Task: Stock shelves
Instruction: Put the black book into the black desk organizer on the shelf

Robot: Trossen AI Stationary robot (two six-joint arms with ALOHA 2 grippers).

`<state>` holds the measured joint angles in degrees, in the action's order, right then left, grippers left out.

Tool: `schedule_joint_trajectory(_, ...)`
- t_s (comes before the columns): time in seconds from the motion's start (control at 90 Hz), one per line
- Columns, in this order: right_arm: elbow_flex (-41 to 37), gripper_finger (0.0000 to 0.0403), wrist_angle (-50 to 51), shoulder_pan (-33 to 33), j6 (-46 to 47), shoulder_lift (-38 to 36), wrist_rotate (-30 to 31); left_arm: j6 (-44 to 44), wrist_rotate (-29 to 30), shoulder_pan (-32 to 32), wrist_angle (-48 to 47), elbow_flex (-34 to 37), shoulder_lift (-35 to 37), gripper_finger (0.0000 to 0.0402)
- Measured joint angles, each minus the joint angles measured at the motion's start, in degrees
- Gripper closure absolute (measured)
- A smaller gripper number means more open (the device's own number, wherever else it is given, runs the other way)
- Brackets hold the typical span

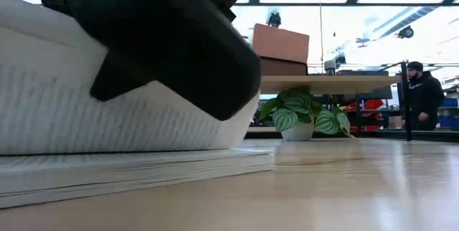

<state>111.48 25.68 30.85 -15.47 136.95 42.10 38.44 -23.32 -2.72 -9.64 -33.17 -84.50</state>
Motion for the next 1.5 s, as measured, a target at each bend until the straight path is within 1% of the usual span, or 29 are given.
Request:
schedule_joint_trajectory(0.222, 1.7, 0.0403, -0.2, 2.2, -6.7, 0.0, 15.2, -0.6, -3.7, 0.3, 0.0, 0.0, 0.1, 0.0194)
schedule_joint_trajectory(0.333, 2.6, 0.0403, -0.3, 2.9, -9.7, 0.0, 19.5, -1.9, -5.6, 0.3, 0.0, 0.0, 0.1, 0.0187)
schedule_joint_trajectory(0.478, 3.6, 0.0403, -0.4, 3.7, -11.6, 0.0, 20.1, -3.7, -9.3, 0.4, 0.0, -0.4, 0.1, 0.0189)
schedule_joint_trajectory(0.778, 4.2, 0.0403, -0.7, 4.5, -13.0, -0.1, 21.6, -6.7, -11.9, 0.4, -1.3, -6.9, 0.2, 0.0225)
schedule_joint_trajectory(0.844, 4.2, 0.0403, -0.9, 4.9, -15.2, -0.1, 23.3, -6.7, -12.4, 0.6, -1.9, -8.4, 0.2, 0.0233)
schedule_joint_trajectory(0.956, 4.4, 0.0403, -0.7, 5.4, -18.9, -0.1, 28.6, -6.3, -14.9, 0.7, -2.2, -9.5, 0.2, 0.0243)
schedule_joint_trajectory(1.078, 5.3, 0.0403, -1.0, 6.1, -19.7, -0.1, 29.0, -4.3, -18.3, 0.7, 1.5, -10.9, 0.2, 0.0246)
schedule_joint_trajectory(1.144, 5.4, 0.0403, -1.1, 6.4, -20.0, -0.1, 29.0, -3.6, -19.7, 0.7, 1.5, -11.6, 0.2, 0.0242)
schedule_joint_trajectory(1.233, 5.4, 0.0403, -1.1, 6.7, -20.1, -0.1, 29.6, -3.4, -19.3, 0.7, 1.5, -12.4, 0.2, 0.0233)
schedule_joint_trajectory(1.356, 5.4, 0.0403, -1.1, 6.9, -20.4, -0.1, 30.0, -3.4, -15.2, 0.7, 1.6, -13.3, 0.2, 0.0219)
schedule_joint_trajectory(1.5, 5.4, 0.0403, -1.1, 7.2, -23.0, -0.1, 30.4, -1.7, -15.0, 0.9, 1.3, -13.3, 0.2, 0.0202)
